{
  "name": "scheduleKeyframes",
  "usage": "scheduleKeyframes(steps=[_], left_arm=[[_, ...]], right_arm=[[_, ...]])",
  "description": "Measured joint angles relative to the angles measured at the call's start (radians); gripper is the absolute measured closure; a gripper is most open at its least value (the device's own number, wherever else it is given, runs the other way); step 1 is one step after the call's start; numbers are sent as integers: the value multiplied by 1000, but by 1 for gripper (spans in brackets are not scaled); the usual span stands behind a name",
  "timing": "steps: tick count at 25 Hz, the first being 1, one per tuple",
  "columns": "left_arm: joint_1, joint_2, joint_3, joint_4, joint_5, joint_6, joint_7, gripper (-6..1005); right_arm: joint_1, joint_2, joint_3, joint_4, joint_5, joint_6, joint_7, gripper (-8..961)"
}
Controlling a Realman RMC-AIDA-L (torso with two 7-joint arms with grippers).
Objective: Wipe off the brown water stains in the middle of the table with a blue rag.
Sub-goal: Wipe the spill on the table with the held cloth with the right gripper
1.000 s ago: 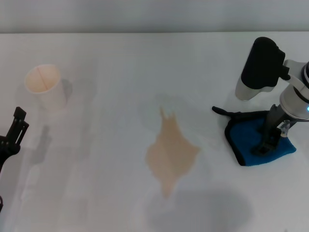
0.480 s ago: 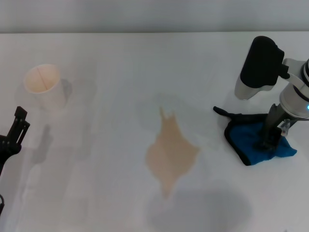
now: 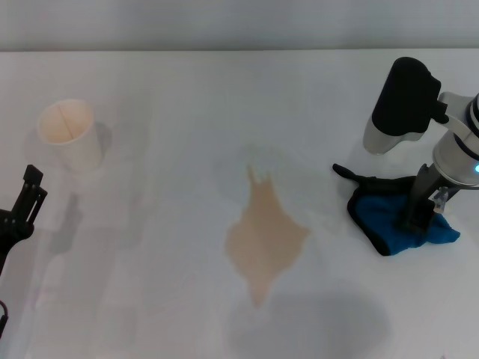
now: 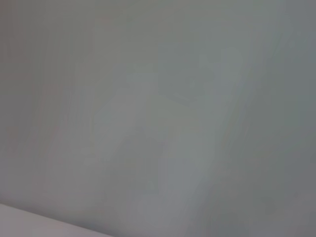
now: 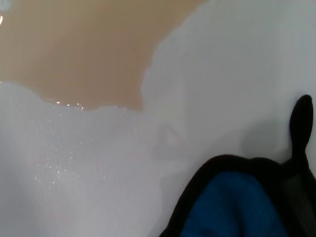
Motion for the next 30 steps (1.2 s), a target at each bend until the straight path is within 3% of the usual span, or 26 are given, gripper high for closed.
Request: scheduleKeyframes(steps=[15, 24, 30], left_arm=[[-1, 0, 1, 0, 0, 14, 0, 165], [4, 0, 1, 0, 0, 15, 0, 165], [6, 0, 1, 0, 0, 16, 0, 165]], right_arm=[[8, 0, -25, 16, 40, -9, 14, 843], [24, 0, -195, 10, 267, 27, 12, 848], [43, -1, -362, 1, 424, 77, 11, 852]])
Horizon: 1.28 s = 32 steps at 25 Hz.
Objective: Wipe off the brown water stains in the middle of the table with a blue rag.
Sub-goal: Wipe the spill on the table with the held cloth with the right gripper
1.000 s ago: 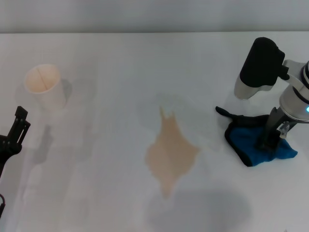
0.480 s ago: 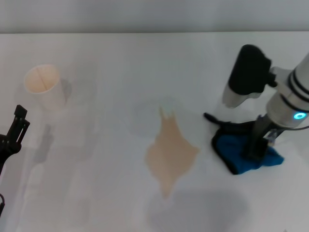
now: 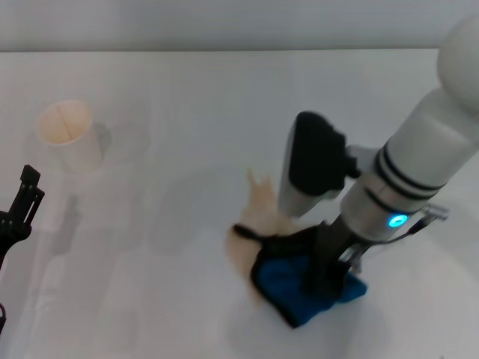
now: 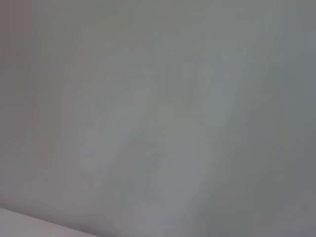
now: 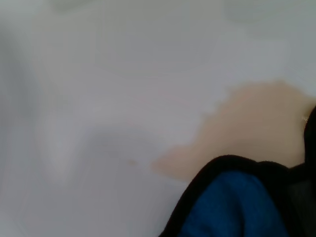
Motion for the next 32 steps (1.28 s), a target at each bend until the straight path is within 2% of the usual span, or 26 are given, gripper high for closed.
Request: scheduleKeyframes(steps=[6, 12, 25, 32], left_arm=[[0, 1, 0, -1, 0, 0, 0, 165], [-1, 2, 0, -4, 0, 2, 0, 164], [-6, 1, 0, -8, 0, 8, 0, 164], [-9, 0, 0, -7, 0, 8, 0, 164]], right_arm=[[10, -1, -137, -6, 131, 60, -3, 861], [10, 0, -218, -7, 215, 142, -5, 876], [5, 3, -249, 21, 246, 350, -9, 887], [13, 1, -234, 67, 247, 411, -10, 886]])
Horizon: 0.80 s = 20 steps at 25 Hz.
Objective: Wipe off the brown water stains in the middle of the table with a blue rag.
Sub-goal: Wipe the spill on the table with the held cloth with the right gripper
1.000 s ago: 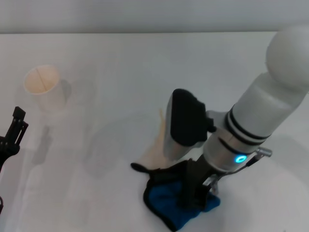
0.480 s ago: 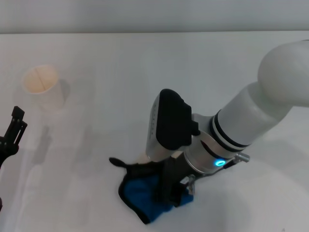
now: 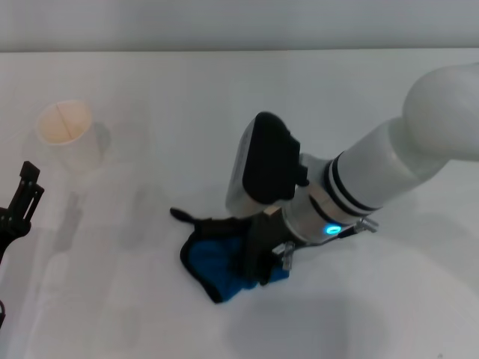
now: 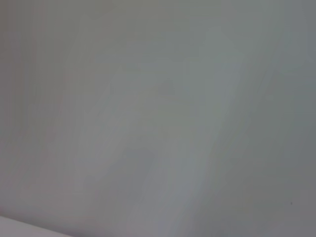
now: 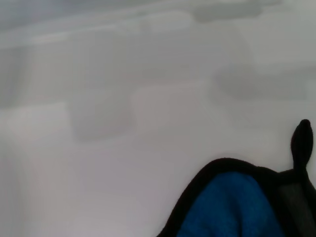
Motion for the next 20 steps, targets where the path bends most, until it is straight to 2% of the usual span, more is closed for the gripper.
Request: scheduleKeyframes(steps=[7, 20], left_arm=[[-1, 1, 0, 2, 0, 0, 1, 164], [-3, 1, 0, 7, 0, 0, 0, 165]], right_arm=[[9, -7, 81, 74, -20, 59, -4, 885], [8, -3, 111, 134, -44, 269, -4, 884]])
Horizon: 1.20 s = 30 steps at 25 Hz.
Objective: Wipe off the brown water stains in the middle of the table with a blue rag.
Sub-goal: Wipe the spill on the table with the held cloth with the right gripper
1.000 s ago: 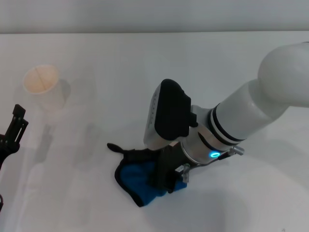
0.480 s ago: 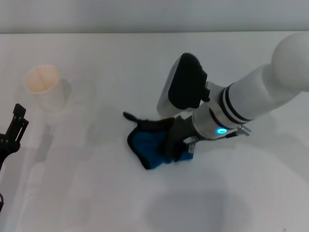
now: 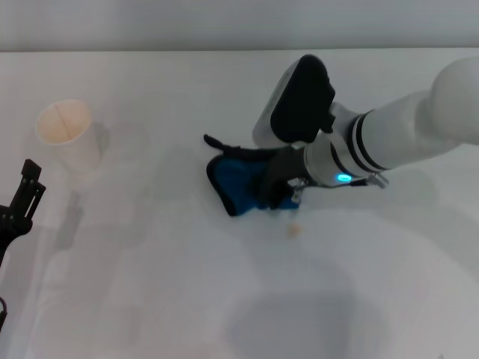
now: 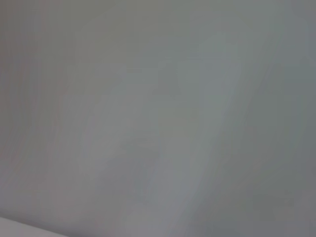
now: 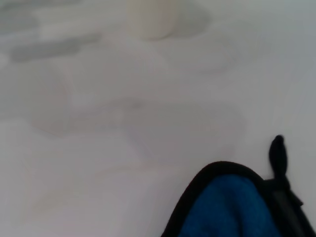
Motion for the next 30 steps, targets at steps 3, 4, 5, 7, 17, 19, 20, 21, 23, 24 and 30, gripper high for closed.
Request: scheduleKeyframes(steps=[3, 4, 5, 7, 17, 19, 20, 21, 23, 24, 30], left_arm=[[0, 0, 0, 0, 0, 0, 0, 165], [0, 0, 0, 0, 0, 0, 0, 165], [0, 0, 0, 0, 0, 0, 0, 165], [0, 0, 0, -1, 0, 0, 0, 165], [0, 0, 0, -1, 0, 0, 0, 165], [0, 0, 0, -1, 0, 0, 0, 165], [0, 0, 0, -1, 0, 0, 0, 165], [0, 0, 0, -1, 0, 0, 0, 164], [0, 0, 0, -1, 0, 0, 0, 164], [2, 0, 0, -1, 0, 0, 0, 164], [2, 0, 0, -1, 0, 0, 2, 164]], right_arm=[[2, -2, 19, 13, 0, 40, 0, 884], [3, -2, 31, 17, -2, 47, 0, 884], [4, -3, 43, 23, -4, 54, 0, 884], [8, -5, 59, 37, -4, 65, 0, 883], [20, 0, 56, 84, -22, 80, -1, 882], [18, 2, 25, 80, -12, 81, -1, 882], [16, 1, 7, 73, 0, 81, -1, 882], [14, 1, -5, 66, 10, 79, -1, 882], [12, 1, -27, 52, 36, 68, -1, 882], [10, 1, -35, 44, 50, 55, -1, 882], [-3, -1, -40, -17, 75, -105, -2, 881]])
